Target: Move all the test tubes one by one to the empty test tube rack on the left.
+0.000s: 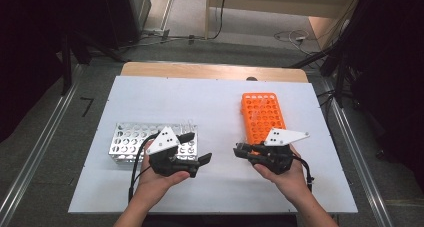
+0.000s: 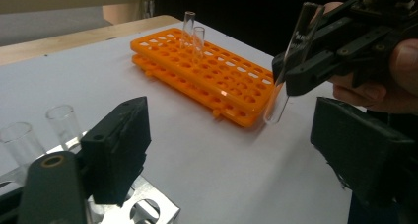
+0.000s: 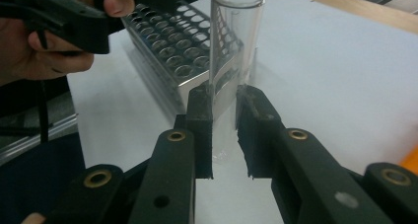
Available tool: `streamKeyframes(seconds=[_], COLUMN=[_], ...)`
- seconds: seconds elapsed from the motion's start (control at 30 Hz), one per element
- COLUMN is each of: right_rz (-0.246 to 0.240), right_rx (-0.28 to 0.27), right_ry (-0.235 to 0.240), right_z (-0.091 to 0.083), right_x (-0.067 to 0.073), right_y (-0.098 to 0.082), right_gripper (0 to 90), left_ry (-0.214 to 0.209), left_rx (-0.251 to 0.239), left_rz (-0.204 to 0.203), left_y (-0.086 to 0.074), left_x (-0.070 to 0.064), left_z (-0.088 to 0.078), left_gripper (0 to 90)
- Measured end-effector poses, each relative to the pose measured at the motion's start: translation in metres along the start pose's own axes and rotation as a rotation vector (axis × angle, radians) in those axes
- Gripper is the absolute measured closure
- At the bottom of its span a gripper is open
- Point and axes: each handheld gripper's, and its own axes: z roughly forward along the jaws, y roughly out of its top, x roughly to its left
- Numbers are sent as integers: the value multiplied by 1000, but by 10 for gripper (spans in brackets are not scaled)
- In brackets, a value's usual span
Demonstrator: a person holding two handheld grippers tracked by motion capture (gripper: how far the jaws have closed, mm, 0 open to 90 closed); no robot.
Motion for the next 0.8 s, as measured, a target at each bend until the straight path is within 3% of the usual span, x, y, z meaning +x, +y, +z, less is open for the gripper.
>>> streamKeyframes(seconds=[0.17,0.47,0.8], right_rz=[-25,-61,-81], right_rx=[30,69,88], right_ry=[29,51,75], right_z=[13,30,40], right_x=[10,24,35], right_y=[0,0,0], right_gripper=[745,744,745], left_ry=[-1,-49,-85], left_rx=[6,11,20], left_rz=[14,43,78], left_y=[2,5,6], left_x=[-8,-21,-31], left_z=[4,9,14], left_gripper=[303,488,608])
